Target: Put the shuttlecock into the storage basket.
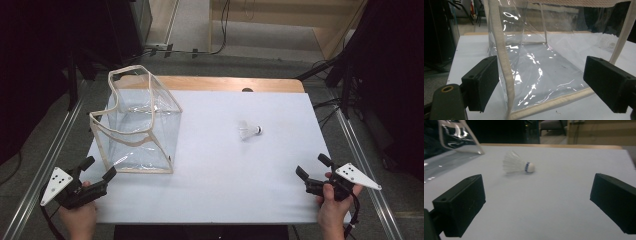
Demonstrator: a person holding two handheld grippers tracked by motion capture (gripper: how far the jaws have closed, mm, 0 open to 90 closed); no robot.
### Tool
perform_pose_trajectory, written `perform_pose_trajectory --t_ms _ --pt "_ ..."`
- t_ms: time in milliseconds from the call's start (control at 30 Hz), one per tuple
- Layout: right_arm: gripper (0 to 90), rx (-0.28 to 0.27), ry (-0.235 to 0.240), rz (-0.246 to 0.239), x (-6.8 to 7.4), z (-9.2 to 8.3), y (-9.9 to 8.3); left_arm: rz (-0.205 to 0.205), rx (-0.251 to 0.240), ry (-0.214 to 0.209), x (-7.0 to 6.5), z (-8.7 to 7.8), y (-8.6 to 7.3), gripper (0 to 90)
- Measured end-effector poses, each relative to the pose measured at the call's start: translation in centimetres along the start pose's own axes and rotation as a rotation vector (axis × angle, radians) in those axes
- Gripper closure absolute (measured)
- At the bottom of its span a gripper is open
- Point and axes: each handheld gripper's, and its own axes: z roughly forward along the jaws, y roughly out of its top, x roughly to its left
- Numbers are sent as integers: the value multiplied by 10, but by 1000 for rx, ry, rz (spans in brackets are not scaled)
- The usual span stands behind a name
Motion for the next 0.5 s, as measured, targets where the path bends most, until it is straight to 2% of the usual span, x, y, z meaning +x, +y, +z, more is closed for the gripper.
perform_pose_trajectory --t_ms 233,433,467,500 --pt "0 54 -11 -69 9 6 15 10 4 3 -1 -1 0 138" --pt "0 92 -8 -94 11 11 26 8 5 9 -1 -1 0 138" --pt "16 101 -11 -100 11 12 28 9 7 12 -1 -1 0 138" --pt "82 94 -13 -104 12 13 30 10 7 12 -1 0 -1 138"
